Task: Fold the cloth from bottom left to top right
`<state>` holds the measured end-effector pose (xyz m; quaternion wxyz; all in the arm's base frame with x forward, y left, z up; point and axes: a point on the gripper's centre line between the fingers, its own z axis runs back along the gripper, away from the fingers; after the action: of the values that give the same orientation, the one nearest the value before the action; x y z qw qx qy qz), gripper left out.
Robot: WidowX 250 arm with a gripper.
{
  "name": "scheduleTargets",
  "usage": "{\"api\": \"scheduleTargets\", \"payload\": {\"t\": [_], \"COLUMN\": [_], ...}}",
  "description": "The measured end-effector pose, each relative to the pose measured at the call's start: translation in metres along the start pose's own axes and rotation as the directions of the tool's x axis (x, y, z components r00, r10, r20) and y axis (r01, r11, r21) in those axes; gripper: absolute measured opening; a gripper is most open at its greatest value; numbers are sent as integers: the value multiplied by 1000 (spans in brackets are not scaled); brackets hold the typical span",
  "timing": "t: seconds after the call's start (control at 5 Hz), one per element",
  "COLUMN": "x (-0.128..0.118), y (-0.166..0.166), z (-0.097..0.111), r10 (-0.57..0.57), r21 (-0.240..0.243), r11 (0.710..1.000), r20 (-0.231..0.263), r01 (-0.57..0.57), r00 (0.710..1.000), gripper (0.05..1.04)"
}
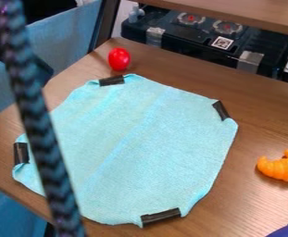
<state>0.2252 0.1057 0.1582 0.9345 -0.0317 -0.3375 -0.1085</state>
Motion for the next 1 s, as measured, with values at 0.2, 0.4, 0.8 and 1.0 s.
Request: {"api": "scheduleTargets", "payload": {"t": [0.2,0.4,0.8,1.0], "x": [-3,-14,-55,-71], "y": [-2,8,25,23], "z": [-2,3,-14,-26], "r10": [15,129,609,733], "r21": [-14,1,206,281], "r11": [1000,992,785,655], "r20": [-8,-22,-80,-16], "r01": [-16,-129,-584,-701], "r00": [1000,991,789,680], "gripper": [1000,1000,1000,1000]}}
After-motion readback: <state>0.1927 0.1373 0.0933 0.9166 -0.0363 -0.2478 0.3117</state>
